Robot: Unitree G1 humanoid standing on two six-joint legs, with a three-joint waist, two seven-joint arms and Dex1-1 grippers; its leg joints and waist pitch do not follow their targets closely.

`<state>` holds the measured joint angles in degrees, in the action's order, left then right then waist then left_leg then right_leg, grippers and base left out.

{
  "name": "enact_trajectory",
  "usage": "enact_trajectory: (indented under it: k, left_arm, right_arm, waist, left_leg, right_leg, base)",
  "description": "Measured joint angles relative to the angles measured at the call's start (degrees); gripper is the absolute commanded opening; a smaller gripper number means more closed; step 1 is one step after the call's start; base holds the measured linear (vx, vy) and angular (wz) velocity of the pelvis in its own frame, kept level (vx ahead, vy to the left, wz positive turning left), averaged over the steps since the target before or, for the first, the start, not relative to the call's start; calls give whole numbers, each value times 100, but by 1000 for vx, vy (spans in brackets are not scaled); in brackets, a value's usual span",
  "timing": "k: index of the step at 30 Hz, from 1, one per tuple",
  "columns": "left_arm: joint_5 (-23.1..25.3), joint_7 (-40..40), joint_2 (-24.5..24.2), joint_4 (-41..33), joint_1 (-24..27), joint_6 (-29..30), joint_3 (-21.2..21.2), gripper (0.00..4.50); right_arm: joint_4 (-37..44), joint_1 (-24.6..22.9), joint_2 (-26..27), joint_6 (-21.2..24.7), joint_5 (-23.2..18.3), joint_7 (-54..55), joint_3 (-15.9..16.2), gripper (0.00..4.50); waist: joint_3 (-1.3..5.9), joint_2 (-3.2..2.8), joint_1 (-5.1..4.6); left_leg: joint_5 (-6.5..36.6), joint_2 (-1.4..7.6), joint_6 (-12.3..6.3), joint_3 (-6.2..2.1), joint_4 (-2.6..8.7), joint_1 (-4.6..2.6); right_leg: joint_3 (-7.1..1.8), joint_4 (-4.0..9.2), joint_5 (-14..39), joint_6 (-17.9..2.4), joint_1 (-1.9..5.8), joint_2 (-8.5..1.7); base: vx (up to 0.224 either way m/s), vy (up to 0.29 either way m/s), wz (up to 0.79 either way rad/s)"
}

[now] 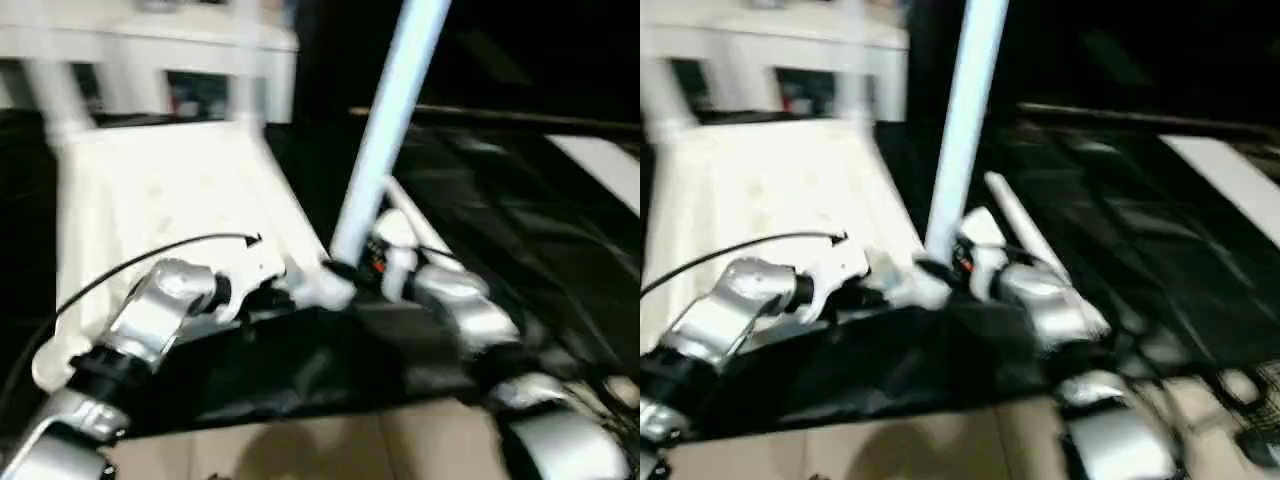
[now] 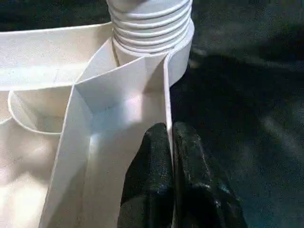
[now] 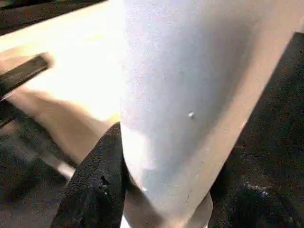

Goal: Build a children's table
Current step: Insert table leg to table base

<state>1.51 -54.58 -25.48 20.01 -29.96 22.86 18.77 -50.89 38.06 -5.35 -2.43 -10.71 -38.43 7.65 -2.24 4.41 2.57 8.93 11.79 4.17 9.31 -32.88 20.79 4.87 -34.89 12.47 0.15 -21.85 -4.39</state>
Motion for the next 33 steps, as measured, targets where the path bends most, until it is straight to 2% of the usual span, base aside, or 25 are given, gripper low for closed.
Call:
enact_trajectory:
  k: [2, 3, 4, 7, 8, 9, 11, 13, 14, 15, 16, 17, 18, 19, 20, 21, 22, 23, 24, 25, 27, 32, 33]
  left_arm:
    - [19, 288, 151, -54, 0, 307, -75, 0]
    - [64, 483, 241, -125, 3, 509, -110, 0]
    - [154, 807, 410, -264, 12, 860, -164, 0]
    - [403, 1437, 780, -719, 88, 1662, -213, 0]
    - [466, 1609, 890, -925, 170, 1884, -215, 0]
    - [527, 1776, 998, -1091, 249, 2048, -228, 0]
    - [594, 2029, 1194, -1266, 313, 2301, -230, 0]
    - [618, 2220, 1265, -1377, 352, 2420, -232, 0]
    - [619, 2281, 1281, -1409, 366, 2438, -250, 0]
    - [620, 2310, 1288, -1439, 382, 2441, -276, 0]
    - [620, 2340, 1285, -1524, 426, 2486, -320, 0]
    - [619, 2365, 1294, -1587, 447, 2571, -335, 0]
    - [618, 2372, 1306, -1606, 440, 2614, -334, 0]
    - [619, 2391, 1327, -1608, 433, 2638, -334, 0]
    - [622, 2406, 1326, -1610, 410, 2627, -339, 0]
    - [623, 2409, 1308, -1612, 412, 2619, -349, 0]
    - [622, 2408, 1299, -1622, 408, 2591, -367, 0]
    - [619, 2407, 1286, -1644, 406, 2564, -380, 0]
    - [611, 2403, 1273, -1645, 406, 2534, -378, 0]
    - [608, 2397, 1254, -1645, 404, 2501, -366, 0]
    - [594, 2384, 1212, -1644, 405, 2429, -351, 0]
    - [556, 2261, 1017, -1646, 397, 2259, -325, 0]
    - [555, 2241, 997, -1646, 397, 2227, -328, 0]
  right_arm:
    - [-232, 152, 181, 32, -1, 489, -97, 190]
    - [-404, 279, 295, 69, -6, 761, -174, 190]
    - [-638, 457, 456, 108, -16, 1191, -280, 190]
    - [-1050, 815, 732, 219, -21, 2015, -410, 190]
    - [-1142, 898, 809, 229, -21, 2214, -442, 190]
    - [-1244, 980, 880, 233, -22, 2372, -495, 190]
    - [-1364, 1079, 948, 242, -23, 2619, -539, 190]
    - [-1458, 1166, 993, 241, -13, 2737, -562, 190]
    - [-1481, 1197, 1005, 240, -7, 2762, -567, 190]
    - [-1505, 1238, 1017, 240, 4, 2776, -568, 190]
    - [-1524, 1285, 1056, 240, 28, 2800, -562, 190]
    - [-1576, 1334, 1089, 241, 49, 2830, -559, 190]
    - [-1595, 1346, 1093, 241, 59, 2846, -565, 190]
    - [-1625, 1344, 1094, 240, 58, 2847, -608, 190]
    - [-1632, 1362, 1091, 240, 57, 2848, -645, 190]
    - [-1637, 1367, 1099, 238, 57, 2849, -655, 190]
    - [-1640, 1407, 1097, 238, 59, 2849, -656, 190]
    - [-1642, 1452, 1097, 236, 68, 2849, -652, 190]
    - [-1642, 1473, 1097, 236, 91, 2848, -648, 190]
    - [-1652, 1494, 1097, 236, 127, 2836, -640, 190]
    - [-1675, 1522, 1093, 235, 144, 2795, -625, 190]
    - [-1729, 1594, 1069, 175, 242, 2572, -602, 190]
    - [-1732, 1601, 1057, 165, 243, 2530, -602, 246]
  waist:
    - [-10, -12, -53]
    - [-7, 15, -69]
    - [-19, 15, -88]
    - [-50, 88, -144]
    - [-58, 103, -191]
    - [-60, 114, -212]
    - [-78, 153, -233]
    - [-102, 295, -208]
    - [-107, 390, -165]
    - [-113, 406, -145]
    - [-144, 297, -95]
    - [-168, 131, -68]
    - [-199, 95, -21]
    - [-171, 304, 25]
    - [-159, 478, 85]
    - [-152, 521, 147]
    - [-125, 501, 231]
    - [-97, 453, 261]
    - [-68, 361, 268]
    - [-43, 333, 256]
    - [-46, 325, 259]
    - [-34, 342, 263]
    - [-33, 343, 268]
  left_leg:
    - [0, 0, 0, -44, 0, 7]
    - [0, -1, 0, -51, 0, 2]
    - [0, 0, 1, -64, 0, 0]
    - [11, 0, 18, -100, -1, -33]
    - [24, 13, 37, -140, 0, -35]
    - [27, 15, 41, -163, 4, -39]
    - [30, 7, 46, -169, 19, -36]
    - [52, 2, 81, -88, 108, -108]
    - [156, -5, 142, -72, 69, -179]
    - [355, 12, 158, -77, -45, -174]
    - [479, 60, 121, -174, -106, -160]
    - [482, 188, 150, -299, -117, -106]
    - [475, 175, 164, -298, -143, -93]
    - [458, 148, 193, -178, -155, -104]
    - [443, 127, 220, -66, -172, -154]
    - [478, 76, 253, -74, -150, -175]
    - [554, 67, 311, -121, -148, -143]
    - [527, 60, 339, -205, -129, -82]
    - [427, 86, 420, -266, -98, -50]
    - [287, 108, 464, -273, -43, -40]
    - [133, 126, 398, -259, -6, -40]
    - [132, 121, 397, -202, 51, -42]
    - [132, 120, 397, -188, 56, -42]
  right_leg:
    - [57, 52, -1, -2, 2, -5]
    - [65, 61, -3, -6, 0, -6]
    - [80, 82, -6, -11, -3, -6]
    - [127, 125, -6, -11, 1, -9]
    - [198, 179, -6, -11, 22, -16]
    - [229, 200, -5, -13, 24, -19]
    - [230, 150, 2, -25, 20, -24]
    - [197, 46, 55, -109, -18, -49]
    - [246, 91, 59, -102, -57, -66]
    - [403, 165, 59, -102, -31, -116]
    - [664, 289, 58, -99, 65, -151]
    - [956, 312, 169, 17, 223, -192]
    - [889, 85, 253, -17, 177, -190]
    - [524, -262, 254, -65, 195, -212]
    - [295, -410, 259, -58, 176, -215]
    - [212, -446, 289, -80, 102, -189]
    - [240, -401, 298, -89, 85, -193]
    - [331, -357, 298, -89, 85, -188]
    - [410, -303, 292, -86, 83, -172]
    - [412, -254, 242, -95, 77, -129]
    - [359, -233, 117, -131, 72, -75]
    - [282, -207, 123, -134, 27, -59]
    - [252, -209, 118, -142, 17, -52]
  base:
    - [-23, 16, -10]
    - [0, 0, 0]
    - [0, 0, 0]
    - [-41, 24, -23]
    - [-22, 26, -25]
    - [-22, 26, -25]
    - [-25, 7, -12]
    - [8, -39, 5]
    - [-57, -97, -4]
    - [-57, -97, -4]
    - [-5, 14, -46]
    - [58, 120, -55]
    - [58, 120, -55]
    - [0, 0, 0]
    - [112, -167, 18]
    - [112, -167, 18]
    - [127, -109, -21]
    - [88, -11, -42]
    - [88, -11, -42]
    - [53, 22, -20]
    - [0, 0, 0]
    - [21, 0, -2]
    - [0, 0, 0]
